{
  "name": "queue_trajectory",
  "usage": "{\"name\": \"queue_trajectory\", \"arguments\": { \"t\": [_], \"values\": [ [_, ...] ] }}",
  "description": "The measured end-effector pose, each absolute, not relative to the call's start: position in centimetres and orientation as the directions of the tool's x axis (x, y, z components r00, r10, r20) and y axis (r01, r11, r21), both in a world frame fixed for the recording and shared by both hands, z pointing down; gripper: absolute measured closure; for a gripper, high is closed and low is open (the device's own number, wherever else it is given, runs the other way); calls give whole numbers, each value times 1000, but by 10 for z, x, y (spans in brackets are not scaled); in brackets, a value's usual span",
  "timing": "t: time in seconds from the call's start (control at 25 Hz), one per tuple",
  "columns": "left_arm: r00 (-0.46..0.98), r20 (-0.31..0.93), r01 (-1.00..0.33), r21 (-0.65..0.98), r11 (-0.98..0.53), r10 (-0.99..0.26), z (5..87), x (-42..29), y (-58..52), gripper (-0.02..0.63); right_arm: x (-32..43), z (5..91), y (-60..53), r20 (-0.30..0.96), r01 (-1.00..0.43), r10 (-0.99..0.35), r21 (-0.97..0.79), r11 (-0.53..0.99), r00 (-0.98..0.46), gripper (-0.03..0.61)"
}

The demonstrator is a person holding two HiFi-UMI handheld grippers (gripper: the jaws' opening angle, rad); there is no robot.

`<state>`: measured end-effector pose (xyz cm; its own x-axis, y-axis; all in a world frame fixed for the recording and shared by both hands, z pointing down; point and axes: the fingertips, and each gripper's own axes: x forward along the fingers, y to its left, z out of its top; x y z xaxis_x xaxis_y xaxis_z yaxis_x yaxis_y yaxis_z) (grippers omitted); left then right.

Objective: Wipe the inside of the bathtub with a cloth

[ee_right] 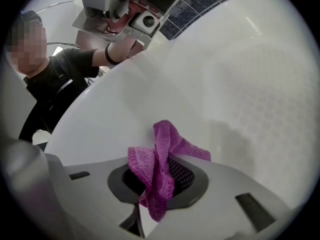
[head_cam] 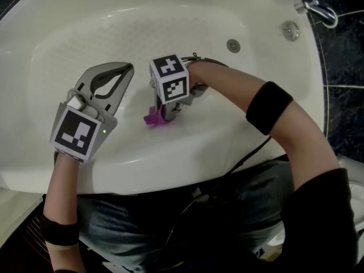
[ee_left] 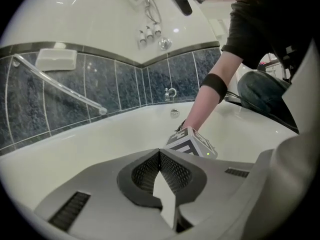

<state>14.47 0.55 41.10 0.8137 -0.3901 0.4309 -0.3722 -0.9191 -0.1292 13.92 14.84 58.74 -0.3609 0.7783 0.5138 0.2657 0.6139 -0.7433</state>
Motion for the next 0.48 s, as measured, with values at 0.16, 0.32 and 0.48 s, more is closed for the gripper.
{"name": "queue_trajectory", "arguments": {
  "t": [0.16,0.32,0.48],
  "values": [
    [875,403,-247,-103,-964,-267,416,212,19,614,235,600,150,566,104,762,-777,620,-313,489],
    [904,392,-152,-76,-985,-170,417,266,33,614,323,605,148,616,-53,736,-776,629,-281,489],
    [922,372,-83,-71,-994,-104,405,312,46,614,397,604,146,665,-192,699,-746,638,-262,489]
  ]
}}
